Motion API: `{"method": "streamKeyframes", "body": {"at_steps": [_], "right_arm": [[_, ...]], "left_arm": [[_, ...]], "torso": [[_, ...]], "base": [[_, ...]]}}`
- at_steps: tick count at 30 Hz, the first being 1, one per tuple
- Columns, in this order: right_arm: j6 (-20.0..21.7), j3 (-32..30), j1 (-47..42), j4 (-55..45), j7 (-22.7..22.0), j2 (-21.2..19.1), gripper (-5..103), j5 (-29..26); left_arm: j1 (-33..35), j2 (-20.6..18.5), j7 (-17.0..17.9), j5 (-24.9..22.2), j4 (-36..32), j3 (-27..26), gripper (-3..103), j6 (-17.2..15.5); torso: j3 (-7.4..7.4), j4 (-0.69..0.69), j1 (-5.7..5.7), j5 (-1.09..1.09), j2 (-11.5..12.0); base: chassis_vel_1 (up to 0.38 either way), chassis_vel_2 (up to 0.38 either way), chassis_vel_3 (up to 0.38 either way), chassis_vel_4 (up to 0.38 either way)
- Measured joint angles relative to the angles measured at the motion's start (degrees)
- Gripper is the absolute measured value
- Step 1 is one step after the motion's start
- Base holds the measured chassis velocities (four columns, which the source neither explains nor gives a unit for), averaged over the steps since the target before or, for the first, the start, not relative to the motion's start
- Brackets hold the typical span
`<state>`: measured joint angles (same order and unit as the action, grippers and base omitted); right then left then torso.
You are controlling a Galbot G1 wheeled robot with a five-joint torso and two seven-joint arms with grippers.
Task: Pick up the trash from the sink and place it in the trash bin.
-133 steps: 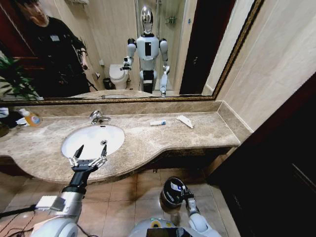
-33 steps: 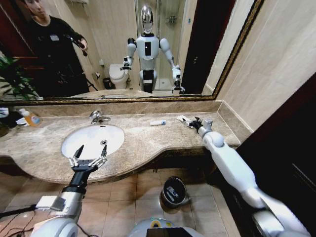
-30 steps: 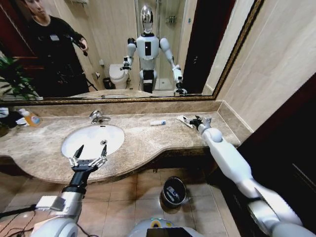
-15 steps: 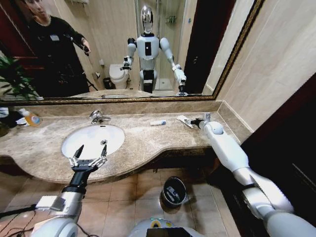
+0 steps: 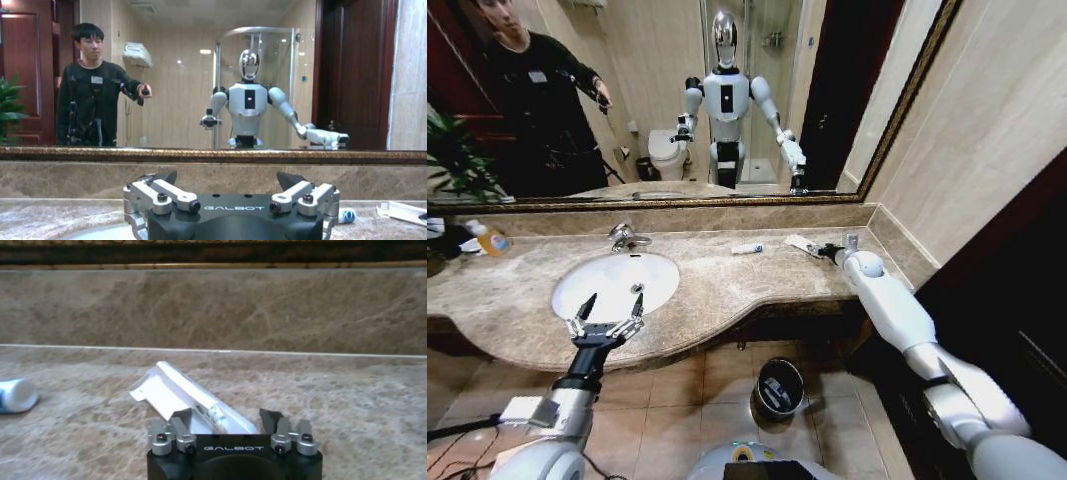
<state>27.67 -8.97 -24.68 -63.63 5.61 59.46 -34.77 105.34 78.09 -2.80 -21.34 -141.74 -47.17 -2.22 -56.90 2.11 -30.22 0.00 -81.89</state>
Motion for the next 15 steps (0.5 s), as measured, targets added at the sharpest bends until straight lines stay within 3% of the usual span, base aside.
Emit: {"method": "streamKeyframes", "body": {"at_steps": [5,9,12,14,15], "right_arm": [[-1.21,-0.02,-1.49,-1.14,1.10,-0.08,48,-0.01],[-2.03,-0.02,-2.15,-1.73,1.45,-0.08,38,-0.01],[-2.69,0.03,-3.11,-3.50,1.98,-0.25,21,-0.08],[-2.77,0.08,-3.44,-4.23,1.98,-0.37,21,-0.17],[-2.95,0.16,-3.89,-5.33,1.96,-0.58,16,-0.23]], "left_arm": [[0.00,0.00,0.00,0.00,0.00,0.00,100,0.00],[0.00,0.00,0.00,0.00,0.00,0.00,100,0.00],[0.00,0.00,0.00,0.00,0.00,0.00,100,0.00],[0.00,0.00,0.00,0.00,0.00,0.00,100,0.00],[0.00,0.00,0.00,0.00,0.00,0.00,100,0.00]], "torso": [[0.00,0.00,0.00,0.00,0.00],[0.00,0.00,0.00,0.00,0.00],[0.00,0.00,0.00,0.00,0.00],[0.00,0.00,0.00,0.00,0.00],[0.00,0.00,0.00,0.00,0.00]], "base": [[0.000,0.000,0.000,0.000],[0.000,0.000,0.000,0.000],[0.000,0.000,0.000,0.000],[0.000,0.000,0.000,0.000],[0.000,0.000,0.000,0.000]]}}
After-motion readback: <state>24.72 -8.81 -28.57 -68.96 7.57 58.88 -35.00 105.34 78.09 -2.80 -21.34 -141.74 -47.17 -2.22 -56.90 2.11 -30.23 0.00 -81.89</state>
